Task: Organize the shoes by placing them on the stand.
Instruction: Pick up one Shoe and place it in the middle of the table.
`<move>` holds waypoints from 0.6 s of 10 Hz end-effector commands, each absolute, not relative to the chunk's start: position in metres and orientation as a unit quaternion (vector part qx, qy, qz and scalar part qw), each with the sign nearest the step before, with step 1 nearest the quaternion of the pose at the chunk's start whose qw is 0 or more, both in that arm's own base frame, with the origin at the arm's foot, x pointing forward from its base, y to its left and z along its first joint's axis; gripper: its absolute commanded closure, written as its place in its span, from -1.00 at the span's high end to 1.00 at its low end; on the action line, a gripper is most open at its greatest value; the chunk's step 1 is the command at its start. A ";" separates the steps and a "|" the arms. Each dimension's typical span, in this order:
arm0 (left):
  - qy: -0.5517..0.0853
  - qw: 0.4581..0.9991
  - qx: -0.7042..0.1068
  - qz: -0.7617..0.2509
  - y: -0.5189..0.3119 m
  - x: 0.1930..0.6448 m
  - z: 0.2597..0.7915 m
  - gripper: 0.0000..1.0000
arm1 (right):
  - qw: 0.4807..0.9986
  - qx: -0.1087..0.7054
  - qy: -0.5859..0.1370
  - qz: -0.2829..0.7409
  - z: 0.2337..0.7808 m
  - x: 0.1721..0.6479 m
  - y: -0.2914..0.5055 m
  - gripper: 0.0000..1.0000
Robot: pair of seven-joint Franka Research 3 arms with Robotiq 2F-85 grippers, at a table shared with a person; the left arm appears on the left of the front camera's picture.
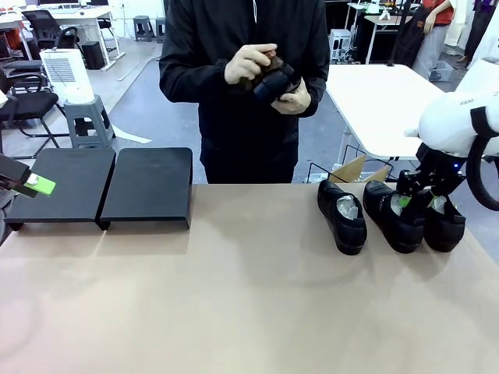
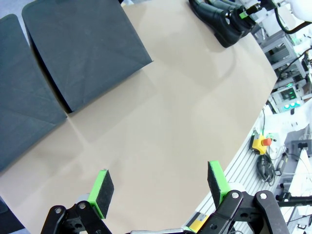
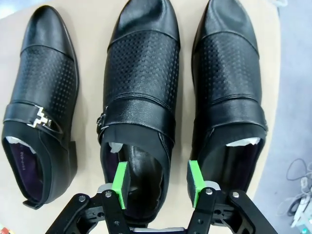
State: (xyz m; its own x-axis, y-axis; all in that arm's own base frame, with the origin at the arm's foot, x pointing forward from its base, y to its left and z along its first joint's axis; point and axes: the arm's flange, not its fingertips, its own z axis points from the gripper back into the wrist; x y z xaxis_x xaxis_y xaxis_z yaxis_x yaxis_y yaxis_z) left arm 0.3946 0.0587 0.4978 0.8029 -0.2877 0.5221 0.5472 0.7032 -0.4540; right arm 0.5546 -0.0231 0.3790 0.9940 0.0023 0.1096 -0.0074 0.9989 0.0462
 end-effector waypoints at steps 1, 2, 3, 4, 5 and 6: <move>-0.218 0.892 -0.316 -0.238 0.060 0.395 0.498 1.00 | 0.998 0.024 -0.047 -0.014 0.377 0.565 -0.018 0.25; -0.218 0.892 -0.316 -0.238 0.060 0.395 0.498 1.00 | 0.999 0.024 -0.042 -0.016 0.371 0.567 -0.019 0.25; -0.218 0.892 -0.316 -0.238 0.060 0.395 0.498 1.00 | 0.999 0.024 -0.037 -0.019 0.367 0.569 -0.019 0.25; -0.218 0.892 -0.316 -0.238 0.060 0.395 0.498 1.00 | 0.999 0.028 -0.033 -0.020 0.361 0.570 -0.019 0.25; -0.218 0.892 -0.316 -0.238 0.060 0.395 0.498 1.00 | 0.999 0.029 -0.026 -0.023 0.355 0.571 -0.020 0.25; -0.218 0.892 -0.316 -0.238 0.060 0.395 0.498 1.00 | 0.999 0.028 -0.022 -0.024 0.350 0.572 -0.021 0.25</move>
